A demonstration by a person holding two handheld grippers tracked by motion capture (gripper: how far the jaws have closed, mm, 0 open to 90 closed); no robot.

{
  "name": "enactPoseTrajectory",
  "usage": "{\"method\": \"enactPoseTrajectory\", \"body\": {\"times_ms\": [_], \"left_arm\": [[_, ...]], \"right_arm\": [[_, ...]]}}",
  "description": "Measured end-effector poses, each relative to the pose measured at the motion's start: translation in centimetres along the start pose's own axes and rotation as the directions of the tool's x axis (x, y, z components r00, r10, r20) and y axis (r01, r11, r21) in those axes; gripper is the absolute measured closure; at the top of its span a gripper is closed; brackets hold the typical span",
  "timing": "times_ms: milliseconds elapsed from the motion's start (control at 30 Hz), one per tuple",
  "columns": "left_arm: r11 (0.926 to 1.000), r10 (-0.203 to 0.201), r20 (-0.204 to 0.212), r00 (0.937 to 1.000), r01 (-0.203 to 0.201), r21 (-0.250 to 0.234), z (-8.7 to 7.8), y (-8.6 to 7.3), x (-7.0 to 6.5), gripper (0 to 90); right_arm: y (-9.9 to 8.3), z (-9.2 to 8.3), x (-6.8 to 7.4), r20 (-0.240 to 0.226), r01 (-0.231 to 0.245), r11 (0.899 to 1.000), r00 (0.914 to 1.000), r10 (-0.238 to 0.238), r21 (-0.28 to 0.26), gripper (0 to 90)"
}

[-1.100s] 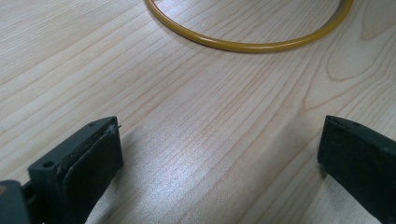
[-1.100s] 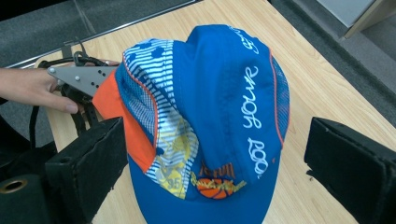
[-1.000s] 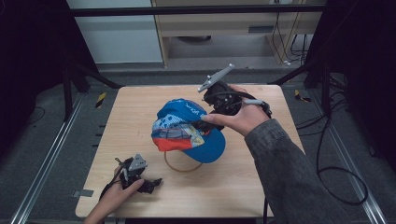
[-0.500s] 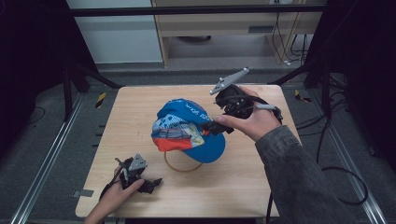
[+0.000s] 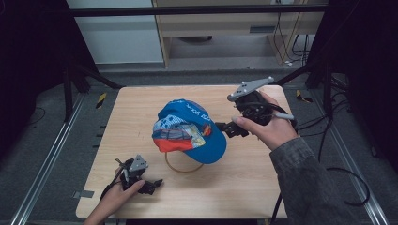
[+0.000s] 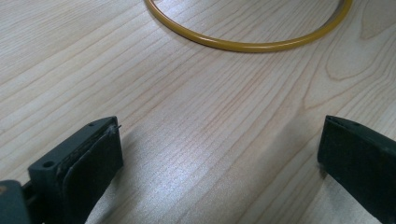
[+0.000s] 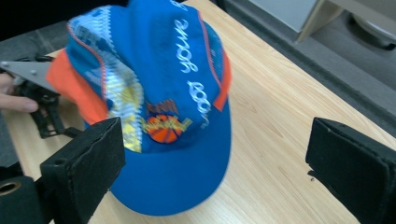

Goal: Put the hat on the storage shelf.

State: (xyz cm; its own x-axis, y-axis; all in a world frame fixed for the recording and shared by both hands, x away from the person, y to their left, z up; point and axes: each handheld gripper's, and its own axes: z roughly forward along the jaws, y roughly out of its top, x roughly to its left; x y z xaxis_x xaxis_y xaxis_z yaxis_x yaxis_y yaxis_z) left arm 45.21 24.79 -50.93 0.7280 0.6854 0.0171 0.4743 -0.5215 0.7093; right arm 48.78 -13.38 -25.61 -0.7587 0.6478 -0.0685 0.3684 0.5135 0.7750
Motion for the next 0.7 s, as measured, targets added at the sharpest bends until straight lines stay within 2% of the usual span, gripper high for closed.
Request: {"method": "enactPoseTrajectory", "body": {"times_ms": [167,300,567,700], "left_arm": [[1.0,0.0,-0.001,1.0,0.0,-0.001,0.0,0.0,0.0,0.0],[1.0,0.0,-0.001,1.0,0.0,-0.004,0.0,0.0,0.0,0.0],[1.0,0.001,0.0,1.0,-0.001,-0.001,0.0,0.0,0.0,0.0],[1.0,0.001,0.0,1.0,-0.001,-0.001,0.0,0.0,0.0,0.0]], "right_arm": [[-1.7,-0.4,-0.9,0.044,-0.042,0.999,0.9981,0.042,-0.011,6.6],[-3.1,-0.6,-1.5,0.072,-0.073,0.997,0.9945,0.075,-0.033,11.2],[-6.6,-0.4,-1.9,0.14,-0.072,0.996,0.9871,0.077,-0.047,12.5],[-8.6,-0.2,-1.9,0.15,-0.097,0.994,0.9831,0.105,-0.059,12.5]]}}
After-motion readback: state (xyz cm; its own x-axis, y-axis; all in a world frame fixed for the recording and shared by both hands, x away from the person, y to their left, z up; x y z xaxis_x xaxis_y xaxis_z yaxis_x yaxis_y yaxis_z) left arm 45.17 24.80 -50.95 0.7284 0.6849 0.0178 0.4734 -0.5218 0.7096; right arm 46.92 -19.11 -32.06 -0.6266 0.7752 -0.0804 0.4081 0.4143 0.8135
